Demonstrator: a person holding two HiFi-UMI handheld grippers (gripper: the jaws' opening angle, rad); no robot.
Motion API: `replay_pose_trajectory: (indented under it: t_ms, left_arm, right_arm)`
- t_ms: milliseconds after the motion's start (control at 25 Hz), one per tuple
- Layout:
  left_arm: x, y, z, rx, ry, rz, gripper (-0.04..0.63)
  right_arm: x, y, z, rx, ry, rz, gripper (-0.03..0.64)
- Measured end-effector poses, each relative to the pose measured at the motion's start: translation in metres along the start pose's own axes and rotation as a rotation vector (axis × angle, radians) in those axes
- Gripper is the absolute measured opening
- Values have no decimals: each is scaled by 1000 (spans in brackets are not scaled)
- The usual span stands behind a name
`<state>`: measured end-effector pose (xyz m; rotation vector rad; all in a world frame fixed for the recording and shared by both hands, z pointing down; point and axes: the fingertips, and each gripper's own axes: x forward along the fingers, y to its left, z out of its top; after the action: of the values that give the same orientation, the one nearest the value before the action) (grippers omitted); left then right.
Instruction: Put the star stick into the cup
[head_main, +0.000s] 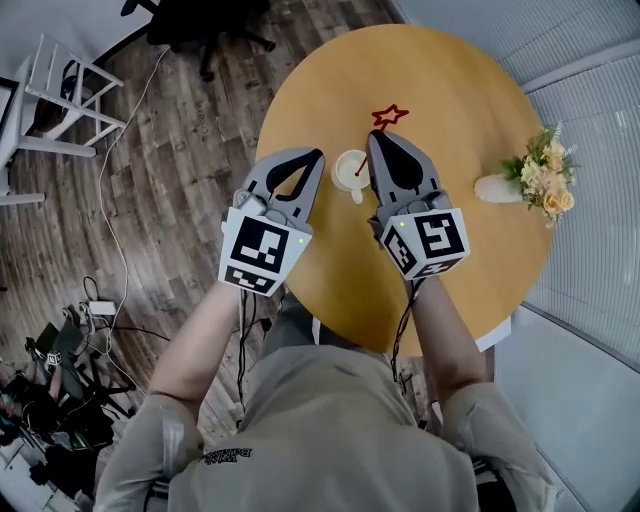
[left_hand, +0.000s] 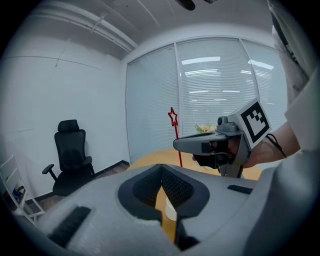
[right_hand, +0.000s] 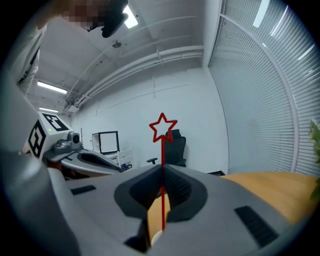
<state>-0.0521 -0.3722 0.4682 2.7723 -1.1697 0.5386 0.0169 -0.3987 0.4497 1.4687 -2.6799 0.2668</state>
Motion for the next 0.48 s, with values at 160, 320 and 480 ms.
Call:
replay_pose_trajectory:
  t_ms: [160, 320, 480]
  left_arm:
    - [10, -8, -30, -35, 56, -15, 20]
    - [17, -19, -52, -54, 107, -43, 20]
    - [19, -27, -66, -59, 132, -63, 20]
  right_arm:
    - [3, -7, -29, 21, 16, -21, 31]
    - [3, -15, -57, 43, 14, -23, 31]
    - [1, -17, -88, 4, 74, -41, 31]
